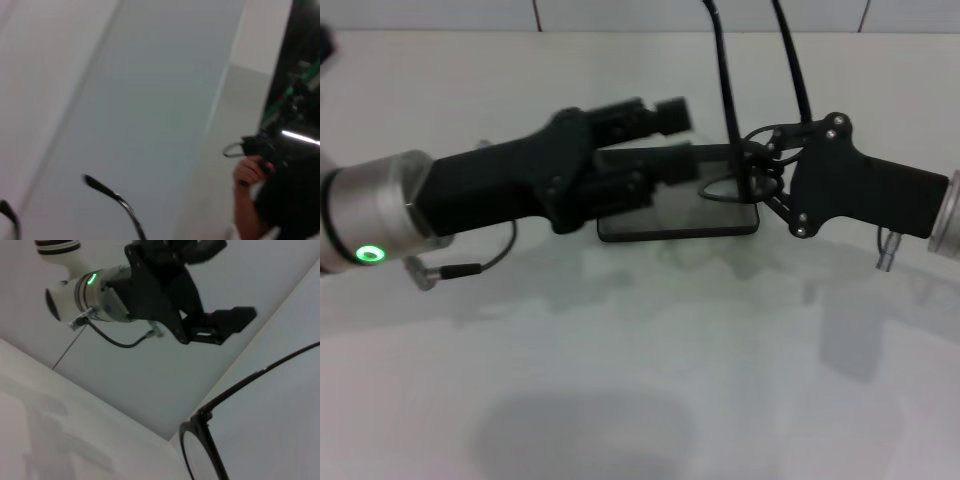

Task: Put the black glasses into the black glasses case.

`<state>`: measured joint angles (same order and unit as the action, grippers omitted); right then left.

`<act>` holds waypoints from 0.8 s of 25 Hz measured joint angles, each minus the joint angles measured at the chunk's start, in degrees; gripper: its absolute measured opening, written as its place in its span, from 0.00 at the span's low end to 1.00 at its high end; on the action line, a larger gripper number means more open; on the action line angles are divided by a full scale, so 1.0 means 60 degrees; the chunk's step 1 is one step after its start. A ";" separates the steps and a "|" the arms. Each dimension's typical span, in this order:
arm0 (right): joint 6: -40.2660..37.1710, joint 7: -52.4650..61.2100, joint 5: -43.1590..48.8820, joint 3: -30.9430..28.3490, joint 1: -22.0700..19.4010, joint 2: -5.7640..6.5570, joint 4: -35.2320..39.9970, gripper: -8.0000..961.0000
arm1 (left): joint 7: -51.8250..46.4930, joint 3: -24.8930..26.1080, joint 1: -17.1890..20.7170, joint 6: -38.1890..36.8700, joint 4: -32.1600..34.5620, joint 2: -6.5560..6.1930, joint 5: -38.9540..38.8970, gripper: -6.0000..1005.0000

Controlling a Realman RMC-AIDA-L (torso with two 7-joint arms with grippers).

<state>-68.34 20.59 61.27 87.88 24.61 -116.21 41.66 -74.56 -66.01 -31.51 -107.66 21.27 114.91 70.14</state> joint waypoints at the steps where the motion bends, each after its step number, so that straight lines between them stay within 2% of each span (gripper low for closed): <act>1: 0.0017 -0.0047 -0.0051 0.0048 0.0039 0.0000 -0.0050 0.11 | -0.0138 0.0000 -0.0140 -0.0001 0.0001 0.0005 0.0092 0.59; 9: 0.0111 -0.0126 -0.0173 0.0372 0.0170 0.0004 -0.0134 0.11 | -0.1075 0.0012 -0.0920 0.0380 -0.0025 0.0058 0.0589 0.59; 14: 0.0023 -0.0395 -0.0191 0.0387 0.0067 0.0005 -0.0004 0.11 | -0.2160 0.0016 -0.1161 0.1330 -0.0057 0.0033 0.1040 0.59; 20: -0.0058 -0.0818 -0.0207 0.0388 0.0014 0.0004 0.0229 0.11 | -0.2367 0.0016 -0.1336 0.1518 -0.0022 0.0102 0.1567 0.59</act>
<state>-68.69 15.68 60.03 90.20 24.70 -116.19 43.03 -88.76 -65.91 -39.52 -98.55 21.14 115.53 79.54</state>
